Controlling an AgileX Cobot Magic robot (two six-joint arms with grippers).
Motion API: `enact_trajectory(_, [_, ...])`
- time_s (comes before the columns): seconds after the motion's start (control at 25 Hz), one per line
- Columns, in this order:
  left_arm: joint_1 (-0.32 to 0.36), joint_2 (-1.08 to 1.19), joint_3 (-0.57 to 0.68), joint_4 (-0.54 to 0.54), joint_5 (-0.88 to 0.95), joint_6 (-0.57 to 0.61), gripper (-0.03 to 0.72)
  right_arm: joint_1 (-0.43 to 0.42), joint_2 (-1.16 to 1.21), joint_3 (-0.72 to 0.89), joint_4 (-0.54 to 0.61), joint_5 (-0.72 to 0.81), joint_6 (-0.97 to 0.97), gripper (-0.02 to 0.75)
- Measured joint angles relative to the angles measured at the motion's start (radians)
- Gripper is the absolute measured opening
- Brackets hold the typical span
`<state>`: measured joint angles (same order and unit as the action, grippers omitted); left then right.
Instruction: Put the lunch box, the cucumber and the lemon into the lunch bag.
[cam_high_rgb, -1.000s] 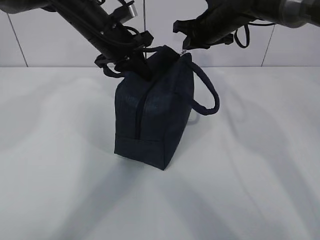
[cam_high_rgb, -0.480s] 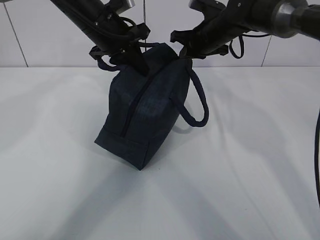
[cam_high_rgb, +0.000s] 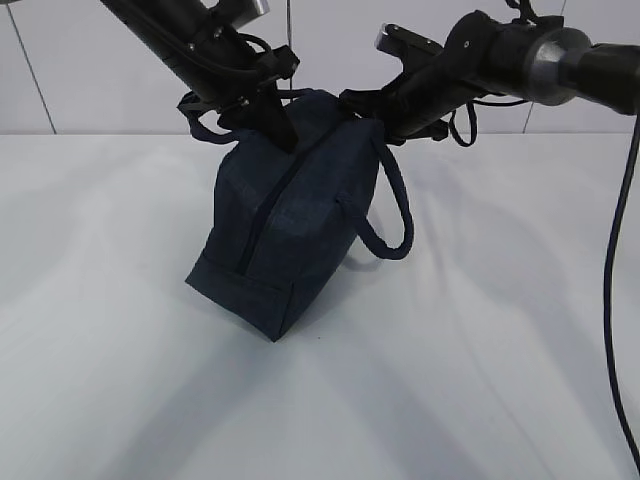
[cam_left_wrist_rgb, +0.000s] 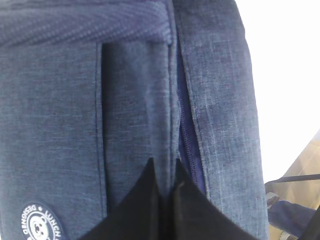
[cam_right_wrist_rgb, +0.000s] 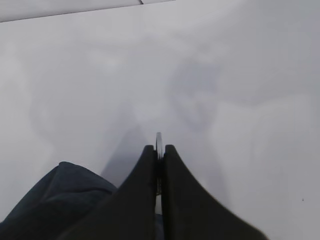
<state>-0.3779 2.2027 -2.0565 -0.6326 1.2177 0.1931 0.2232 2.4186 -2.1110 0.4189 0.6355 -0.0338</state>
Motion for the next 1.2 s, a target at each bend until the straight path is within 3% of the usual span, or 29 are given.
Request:
enact_trajectory(0.64, [0.0,0.0,0.0,0.004,0.004,0.011,-0.011,-0.011,0.058,-0.007,0.163,-0.043,-0.004,0.018])
enact_trajectory(1.2, [0.0,0.0,0.0,0.065,0.008,0.012,-0.011,-0.017,0.064,-0.086,0.136,0.065,-0.053,0.02])
